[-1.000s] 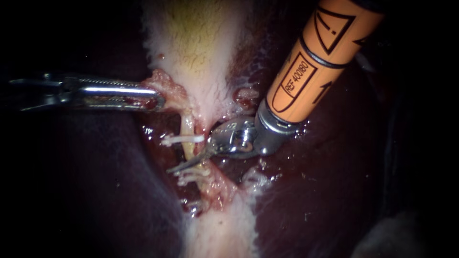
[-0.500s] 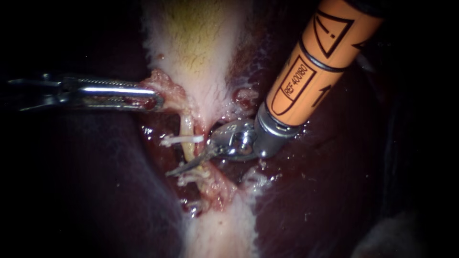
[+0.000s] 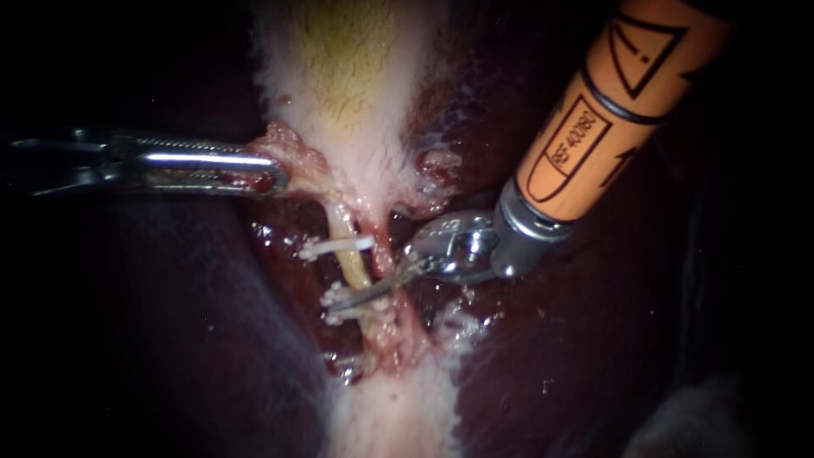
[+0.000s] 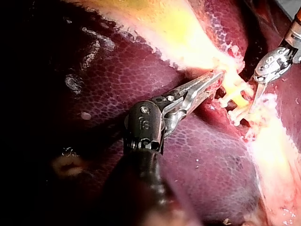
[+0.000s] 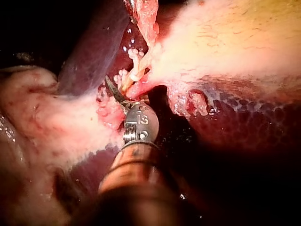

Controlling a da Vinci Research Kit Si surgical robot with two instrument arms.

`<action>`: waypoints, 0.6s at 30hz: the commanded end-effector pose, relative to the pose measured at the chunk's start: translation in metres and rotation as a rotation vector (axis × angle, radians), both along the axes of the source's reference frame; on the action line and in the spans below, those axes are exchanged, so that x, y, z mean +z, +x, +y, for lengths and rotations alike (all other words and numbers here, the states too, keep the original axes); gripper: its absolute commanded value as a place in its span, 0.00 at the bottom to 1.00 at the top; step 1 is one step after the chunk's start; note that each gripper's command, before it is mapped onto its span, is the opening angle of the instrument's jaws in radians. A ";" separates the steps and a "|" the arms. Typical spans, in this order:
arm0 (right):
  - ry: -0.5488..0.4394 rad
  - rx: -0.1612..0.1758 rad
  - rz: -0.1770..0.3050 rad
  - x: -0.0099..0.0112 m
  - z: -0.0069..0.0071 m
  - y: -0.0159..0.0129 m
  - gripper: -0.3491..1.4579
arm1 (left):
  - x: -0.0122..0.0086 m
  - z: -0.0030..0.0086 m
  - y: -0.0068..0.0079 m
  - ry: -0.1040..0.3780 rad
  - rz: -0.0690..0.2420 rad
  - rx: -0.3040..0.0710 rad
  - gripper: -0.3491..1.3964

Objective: Go to the cutting position left tube

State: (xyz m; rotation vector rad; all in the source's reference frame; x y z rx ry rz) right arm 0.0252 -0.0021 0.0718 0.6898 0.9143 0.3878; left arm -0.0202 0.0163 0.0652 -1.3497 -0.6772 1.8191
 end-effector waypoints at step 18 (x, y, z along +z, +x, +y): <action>-0.135 0.068 -0.009 -0.0028 0.0018 -0.0072 0.98 | 0.0003 0.0001 0.0001 0.000 -0.001 0.001 0.00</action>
